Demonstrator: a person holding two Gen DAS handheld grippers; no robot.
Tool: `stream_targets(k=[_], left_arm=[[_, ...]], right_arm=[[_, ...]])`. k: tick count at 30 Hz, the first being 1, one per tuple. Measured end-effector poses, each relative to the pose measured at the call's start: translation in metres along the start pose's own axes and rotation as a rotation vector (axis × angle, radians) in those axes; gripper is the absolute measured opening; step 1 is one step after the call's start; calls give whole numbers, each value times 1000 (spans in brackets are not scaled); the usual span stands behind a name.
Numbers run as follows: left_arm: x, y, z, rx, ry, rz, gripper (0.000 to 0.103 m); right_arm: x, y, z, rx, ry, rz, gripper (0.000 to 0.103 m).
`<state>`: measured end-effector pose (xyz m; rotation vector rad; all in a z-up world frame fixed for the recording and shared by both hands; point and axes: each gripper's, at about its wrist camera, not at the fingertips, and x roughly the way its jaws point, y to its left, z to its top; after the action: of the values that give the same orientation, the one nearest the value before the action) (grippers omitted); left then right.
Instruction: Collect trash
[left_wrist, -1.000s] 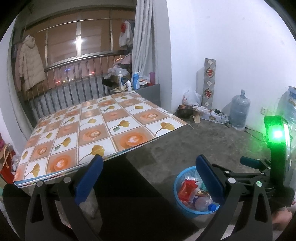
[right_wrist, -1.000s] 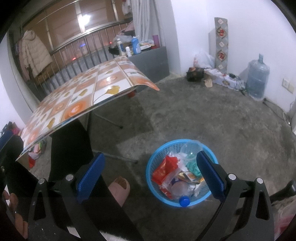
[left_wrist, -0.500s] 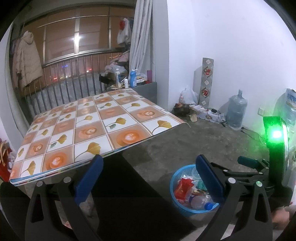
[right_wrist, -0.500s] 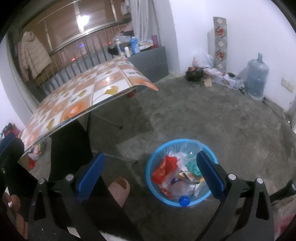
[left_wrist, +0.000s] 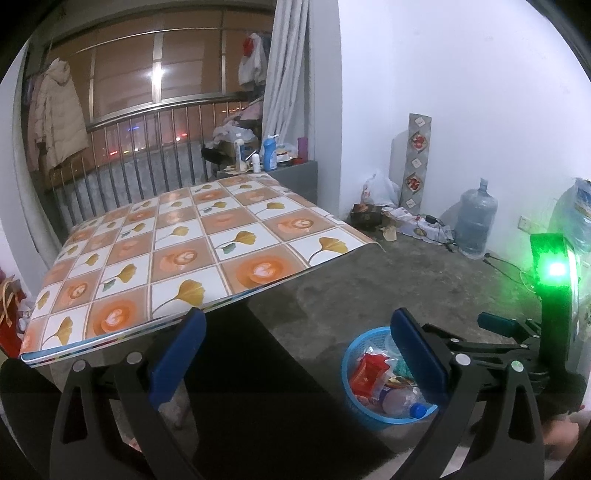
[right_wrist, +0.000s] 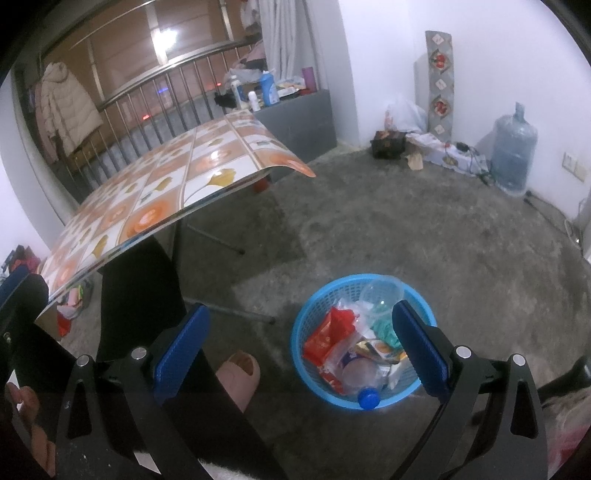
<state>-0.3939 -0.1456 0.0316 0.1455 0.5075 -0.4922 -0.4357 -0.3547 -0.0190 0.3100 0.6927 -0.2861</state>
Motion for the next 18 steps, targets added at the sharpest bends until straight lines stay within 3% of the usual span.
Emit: stream_targets(k=[18], left_arm=[[-4,-3,2,19,-17,-17,98]], right_arm=[[1,0,-1,-1,9,1,95]])
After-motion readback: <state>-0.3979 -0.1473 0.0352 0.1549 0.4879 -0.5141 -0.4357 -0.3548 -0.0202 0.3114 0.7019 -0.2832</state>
